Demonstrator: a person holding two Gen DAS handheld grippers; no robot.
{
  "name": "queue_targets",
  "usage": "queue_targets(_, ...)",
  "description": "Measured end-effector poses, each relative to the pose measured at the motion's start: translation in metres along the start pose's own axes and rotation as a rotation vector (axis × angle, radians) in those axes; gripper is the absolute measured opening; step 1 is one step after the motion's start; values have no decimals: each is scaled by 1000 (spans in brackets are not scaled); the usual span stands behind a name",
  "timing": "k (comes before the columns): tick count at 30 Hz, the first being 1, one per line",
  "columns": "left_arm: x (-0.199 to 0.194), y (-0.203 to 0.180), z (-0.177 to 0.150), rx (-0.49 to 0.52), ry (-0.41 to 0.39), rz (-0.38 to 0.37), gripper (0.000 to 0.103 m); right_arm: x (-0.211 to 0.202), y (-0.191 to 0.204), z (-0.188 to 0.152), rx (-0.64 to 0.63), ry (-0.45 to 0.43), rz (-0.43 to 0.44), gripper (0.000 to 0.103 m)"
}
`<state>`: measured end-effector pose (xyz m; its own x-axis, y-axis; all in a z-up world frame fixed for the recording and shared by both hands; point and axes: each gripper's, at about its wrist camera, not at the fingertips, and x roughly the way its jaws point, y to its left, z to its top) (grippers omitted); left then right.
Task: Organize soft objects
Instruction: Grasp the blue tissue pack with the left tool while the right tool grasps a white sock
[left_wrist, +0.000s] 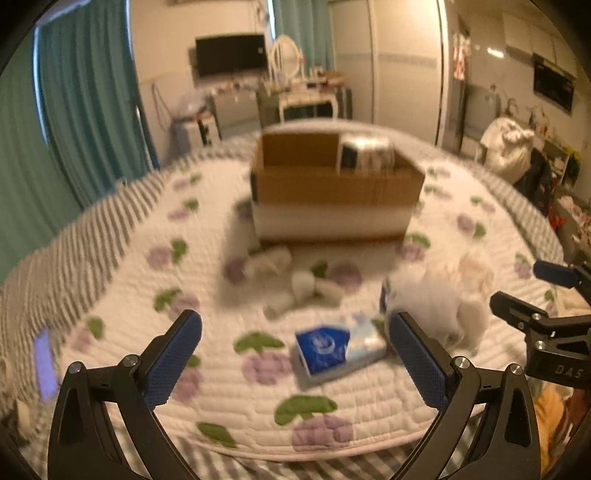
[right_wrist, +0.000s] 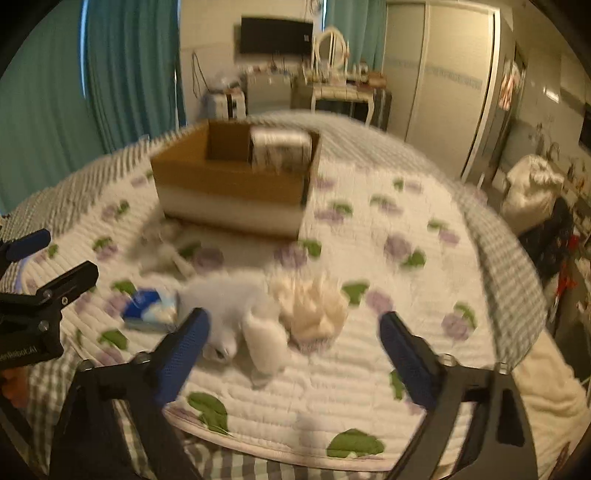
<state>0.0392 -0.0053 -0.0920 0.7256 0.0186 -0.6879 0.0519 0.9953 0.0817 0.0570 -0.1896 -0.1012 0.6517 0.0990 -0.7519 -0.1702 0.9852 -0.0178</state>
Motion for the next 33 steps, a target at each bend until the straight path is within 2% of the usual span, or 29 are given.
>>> queue_targets(5,27,-8,-19,-3,80,-31,103,36,3,-11,-3,80,42,63)
queue_targets(6,31,-9,-21,-4,93,-36,103,41,5,-13,-5,87,47,56)
queue_targets(9,41,-11,-24,-12,120,-57,102,48,5,-13,4,88,70,26)
queue_targets(13,52,-17,-24,1,139,-79,102,36,-3,-7,35,32,81,26)
queue_targets(17,69,-25,-25,20,172,-67,102,30,-9,-1,47,5,78,26)
queue_targets(20,80,-24,-25,16,191,-82,92,32,-9,-1,48,8,84,26)
queue_targets(22,85,-23,-25,10,212,-111,82,36,-9,-2,46,16,85,26)
queue_targets(33,51,-20,-25,55,156,-125,80,23,-9,1,45,-14,79,26)
